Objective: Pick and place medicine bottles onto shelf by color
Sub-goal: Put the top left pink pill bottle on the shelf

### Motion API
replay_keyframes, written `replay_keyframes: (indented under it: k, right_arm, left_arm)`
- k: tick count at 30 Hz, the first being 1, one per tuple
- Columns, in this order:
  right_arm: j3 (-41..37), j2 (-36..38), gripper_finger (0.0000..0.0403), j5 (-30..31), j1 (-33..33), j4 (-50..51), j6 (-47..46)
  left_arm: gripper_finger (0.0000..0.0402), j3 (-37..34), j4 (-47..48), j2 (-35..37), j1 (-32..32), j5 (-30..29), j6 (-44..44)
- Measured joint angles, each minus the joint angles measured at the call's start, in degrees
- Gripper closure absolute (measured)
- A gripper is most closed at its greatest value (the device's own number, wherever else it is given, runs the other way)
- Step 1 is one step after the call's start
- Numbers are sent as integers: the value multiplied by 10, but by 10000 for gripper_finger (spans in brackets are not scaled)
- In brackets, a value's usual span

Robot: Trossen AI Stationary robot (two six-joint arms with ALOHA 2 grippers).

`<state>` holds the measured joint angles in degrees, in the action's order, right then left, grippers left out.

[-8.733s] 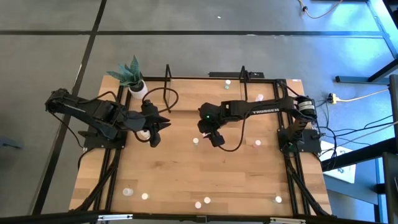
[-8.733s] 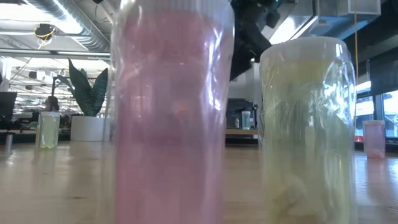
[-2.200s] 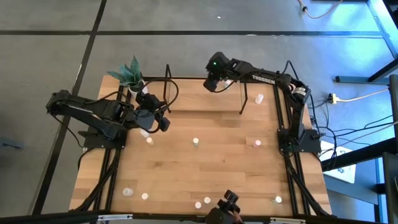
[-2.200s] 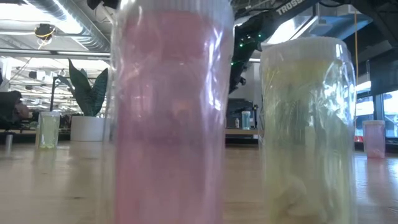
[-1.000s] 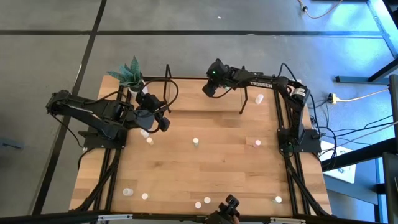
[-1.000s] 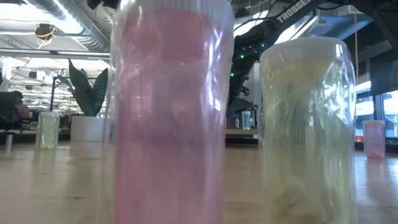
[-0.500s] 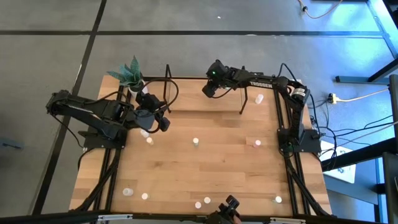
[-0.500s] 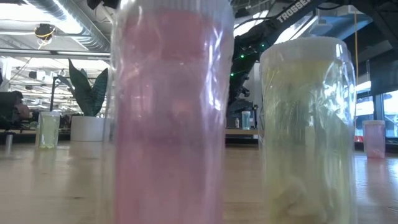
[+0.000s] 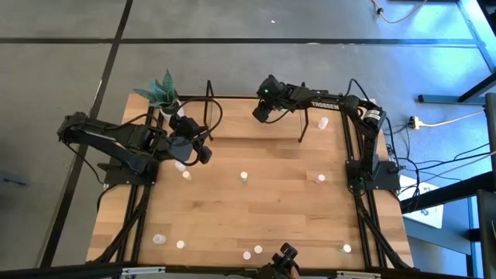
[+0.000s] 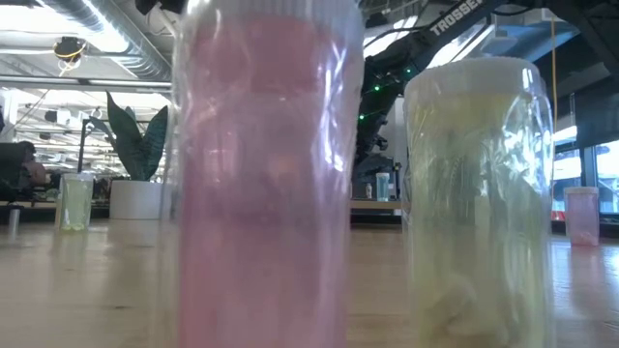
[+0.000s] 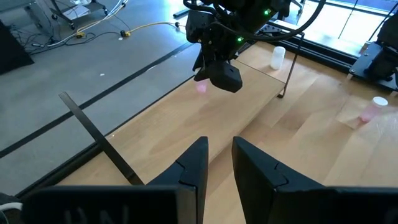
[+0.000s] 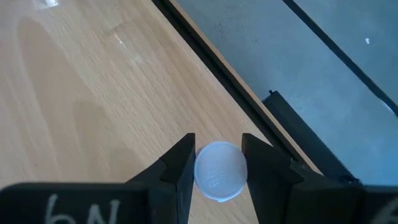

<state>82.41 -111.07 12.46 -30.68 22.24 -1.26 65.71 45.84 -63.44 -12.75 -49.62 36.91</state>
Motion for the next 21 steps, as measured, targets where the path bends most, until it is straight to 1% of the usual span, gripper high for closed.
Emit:
replay_keyframes:
  k: [10,21]
  right_arm:
    - [0,0,279,0,0,0,3]
    - [0,0,232,1,0,0,2]
  left_arm:
    - [335,0,0,0,0,0,0]
    - [335,0,0,0,0,0,0]
